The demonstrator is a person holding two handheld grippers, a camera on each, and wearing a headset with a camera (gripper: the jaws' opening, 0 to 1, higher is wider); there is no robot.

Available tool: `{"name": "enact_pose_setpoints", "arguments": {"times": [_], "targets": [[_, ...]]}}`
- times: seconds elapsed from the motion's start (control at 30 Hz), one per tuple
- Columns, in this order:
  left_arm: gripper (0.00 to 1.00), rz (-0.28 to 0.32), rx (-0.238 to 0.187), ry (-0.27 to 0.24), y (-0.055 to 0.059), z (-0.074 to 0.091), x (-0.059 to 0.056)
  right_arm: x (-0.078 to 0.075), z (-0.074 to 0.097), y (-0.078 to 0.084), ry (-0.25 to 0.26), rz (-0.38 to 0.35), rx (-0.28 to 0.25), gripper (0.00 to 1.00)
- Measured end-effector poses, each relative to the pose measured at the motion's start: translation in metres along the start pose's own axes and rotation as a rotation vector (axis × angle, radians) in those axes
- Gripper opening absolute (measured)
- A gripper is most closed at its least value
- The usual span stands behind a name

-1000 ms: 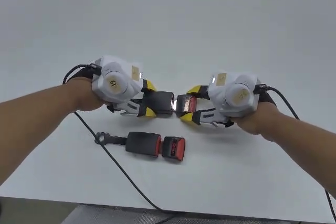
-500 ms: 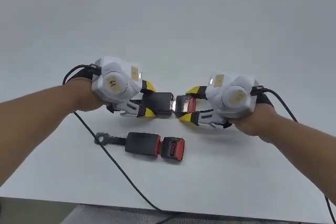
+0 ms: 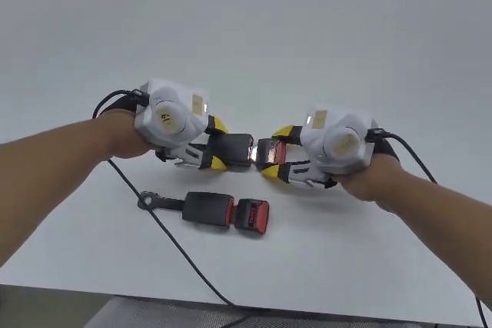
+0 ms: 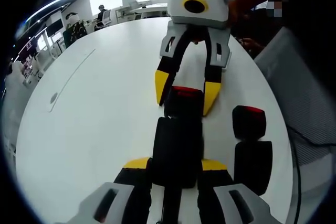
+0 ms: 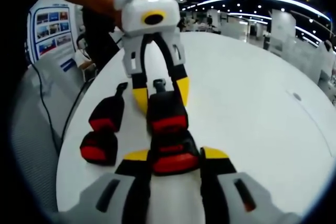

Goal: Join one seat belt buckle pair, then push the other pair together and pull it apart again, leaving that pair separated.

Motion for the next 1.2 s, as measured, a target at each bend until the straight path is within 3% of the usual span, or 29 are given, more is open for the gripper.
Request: {"name": "enact_pose_setpoints", "arguments": {"times": [0.37, 0.43, 0.63, 1.2], "targets": [[0.35, 0.012, -0.021, 0.003, 0.000, 0.001, -0.001, -0.002, 0.012, 0.010, 0.002, -0.004, 0.000, 0.36], [0.35, 0.020, -0.025, 0.001, 0.000, 0.001, -0.001, -0.002, 0.015, 0.012, -0.005, -0.043, -0.031, 0.36], [0.35, 0.029, -0.027, -0.001, 0.000, 0.001, -0.001, -0.001, 0.018, 0.015, -0.014, -0.003, -0.014, 0.36], [0.35, 0.052, -0.033, -0.003, 0.000, 0.001, -0.001, -0.007, 0.059, 0.046, -0.011, 0.023, -0.001, 0.37]]}}
Point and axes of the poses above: the centre of the closed fingertips' face, and the gripper's own axes: z roughly backward along the fingers, x roughly to its left, y roughly out of its underside, the point moved 2 cm from there along z, roughly backward along the fingers, and after that the axes turned 10 degrees about z, right-handed, at the moved point
